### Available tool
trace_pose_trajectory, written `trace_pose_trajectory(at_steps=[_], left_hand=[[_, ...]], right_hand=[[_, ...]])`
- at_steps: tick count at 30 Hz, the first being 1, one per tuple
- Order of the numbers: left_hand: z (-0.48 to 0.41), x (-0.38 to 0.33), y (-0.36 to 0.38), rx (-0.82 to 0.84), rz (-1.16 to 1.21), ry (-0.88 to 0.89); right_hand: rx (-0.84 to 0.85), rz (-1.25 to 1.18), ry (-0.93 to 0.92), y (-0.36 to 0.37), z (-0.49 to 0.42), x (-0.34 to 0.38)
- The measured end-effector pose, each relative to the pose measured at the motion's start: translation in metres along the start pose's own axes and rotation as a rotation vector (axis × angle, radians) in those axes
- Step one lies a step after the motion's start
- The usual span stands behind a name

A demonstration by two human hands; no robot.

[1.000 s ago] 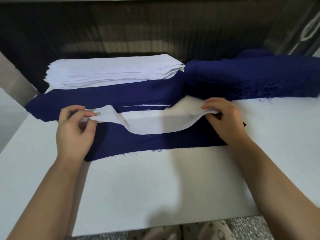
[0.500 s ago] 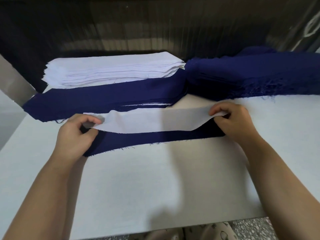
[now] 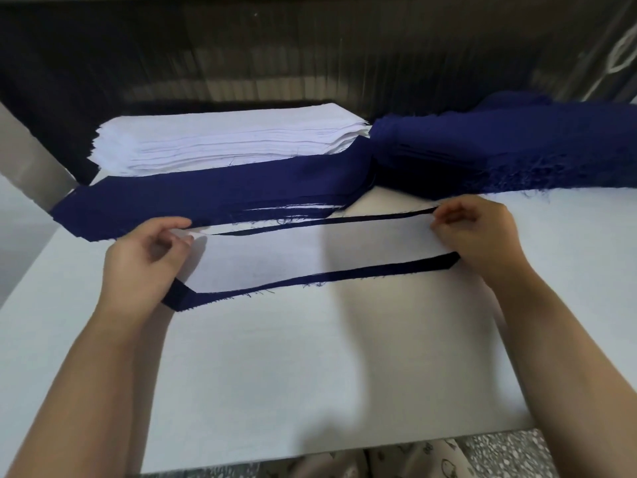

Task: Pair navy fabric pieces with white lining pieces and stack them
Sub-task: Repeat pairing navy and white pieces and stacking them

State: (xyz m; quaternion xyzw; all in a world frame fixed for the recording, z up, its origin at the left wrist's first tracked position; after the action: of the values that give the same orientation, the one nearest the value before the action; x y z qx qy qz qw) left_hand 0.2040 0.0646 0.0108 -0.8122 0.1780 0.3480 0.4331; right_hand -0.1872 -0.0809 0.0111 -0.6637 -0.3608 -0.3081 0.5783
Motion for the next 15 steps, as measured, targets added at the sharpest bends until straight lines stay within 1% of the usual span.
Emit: trace_pose_trajectory(at_steps=[4,7,10,15], left_hand=[[0.0002,-0.0077,-0.0031,0.037,-0.044,0.044],[-0.0001,-0.0064,-0.0011,0.083,-0.145,0.043],[-0.0002,-0.0077,0.0029,0.140,-0.200,0.069],[-0.0011,-0.0085,0.0018,0.139,-0.218,0.097]], right_hand=[[0.022,0.056,-0.059,0.0007,0.0021,0.0036],[0.064,0.135,-0.097,0.0053,0.0035,0.0068],[0.087,0.157,-0.100,0.0072,0.0045,0.0071],[0.031,0.178,-0.067,0.0032,0.0035,0.0057]])
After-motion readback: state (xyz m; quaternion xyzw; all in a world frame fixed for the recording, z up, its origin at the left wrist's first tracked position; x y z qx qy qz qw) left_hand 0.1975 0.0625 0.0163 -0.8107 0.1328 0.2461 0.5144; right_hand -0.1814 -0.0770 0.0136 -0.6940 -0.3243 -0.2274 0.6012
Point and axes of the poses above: each hand's wrist, its own z-axis away from the middle knuckle, its own y-axis out of the palm, x = y × z, the point moved 7 cm from there along -z, towards the middle knuckle, and after that the axes turned 7 degrees about y, right-handed, at the moved point
